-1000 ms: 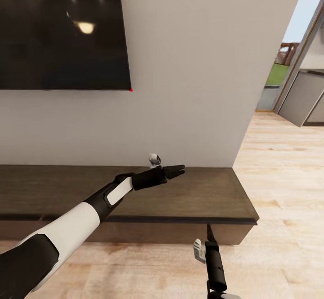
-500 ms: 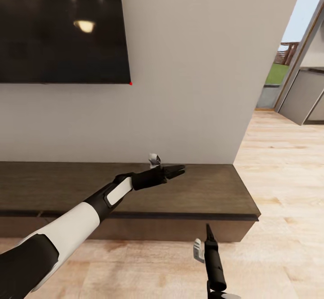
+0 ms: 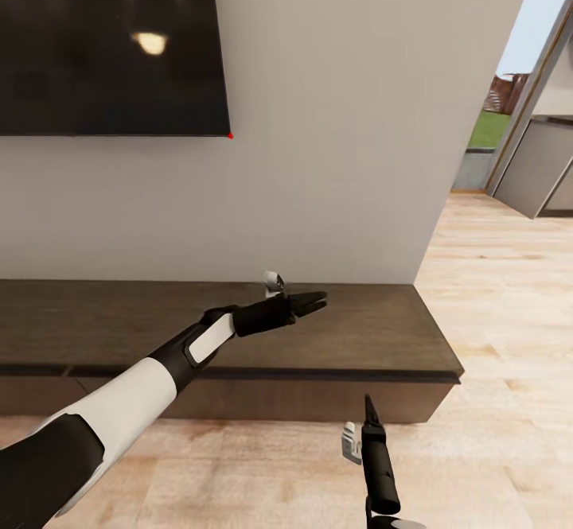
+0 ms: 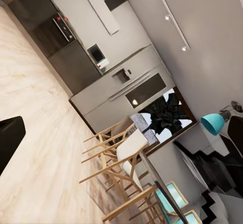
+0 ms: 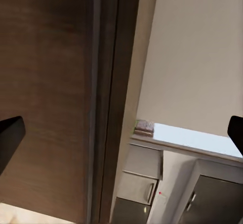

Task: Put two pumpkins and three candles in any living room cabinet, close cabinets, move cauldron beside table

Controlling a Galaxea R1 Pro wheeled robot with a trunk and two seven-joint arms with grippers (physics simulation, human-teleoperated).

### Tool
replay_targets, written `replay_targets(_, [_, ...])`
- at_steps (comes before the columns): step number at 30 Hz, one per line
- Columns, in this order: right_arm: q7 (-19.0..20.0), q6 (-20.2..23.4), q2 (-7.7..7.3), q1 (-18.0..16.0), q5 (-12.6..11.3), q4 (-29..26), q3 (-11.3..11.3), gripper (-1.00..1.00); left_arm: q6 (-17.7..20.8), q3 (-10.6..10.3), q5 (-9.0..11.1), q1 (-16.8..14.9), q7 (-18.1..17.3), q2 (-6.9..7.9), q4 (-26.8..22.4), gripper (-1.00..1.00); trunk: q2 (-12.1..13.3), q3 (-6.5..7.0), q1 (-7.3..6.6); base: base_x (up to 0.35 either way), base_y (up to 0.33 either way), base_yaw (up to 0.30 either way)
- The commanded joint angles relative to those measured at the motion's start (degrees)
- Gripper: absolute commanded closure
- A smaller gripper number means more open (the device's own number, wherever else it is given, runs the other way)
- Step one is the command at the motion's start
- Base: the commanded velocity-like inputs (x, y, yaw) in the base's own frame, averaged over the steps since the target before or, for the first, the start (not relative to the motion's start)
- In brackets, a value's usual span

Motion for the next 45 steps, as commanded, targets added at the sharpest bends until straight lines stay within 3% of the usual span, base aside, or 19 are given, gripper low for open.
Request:
replay_targets(1, [-0.05, 0.00, 0.02, 0.01, 0.00, 0.00, 0.02, -1.00, 0.00, 0.00, 0.03, 0.00, 0.00, 0.01, 0.00, -1.00, -0.42, -0.18, 0.22, 0.000, 0.000, 0.000])
replay_targets(37, [-0.13, -0.10, 0.02, 0.02, 0.06, 0.00, 0.04, -1.00, -0.01, 0.00, 0.19, 0.00, -0.04, 0.08, 0.00, -1.00, -14.85, -6.65, 8.13, 0.000, 0.000, 0.000])
replay_targets(45, [-0.10, -0.10, -0.04, 0.02, 0.05, 0.00, 0.04, -1.00, -0.08, 0.00, 0.21, 0.00, -0.09, 0.12, 0.01, -1.00, -14.85, -6.65, 8.13, 0.000, 0.000, 0.000])
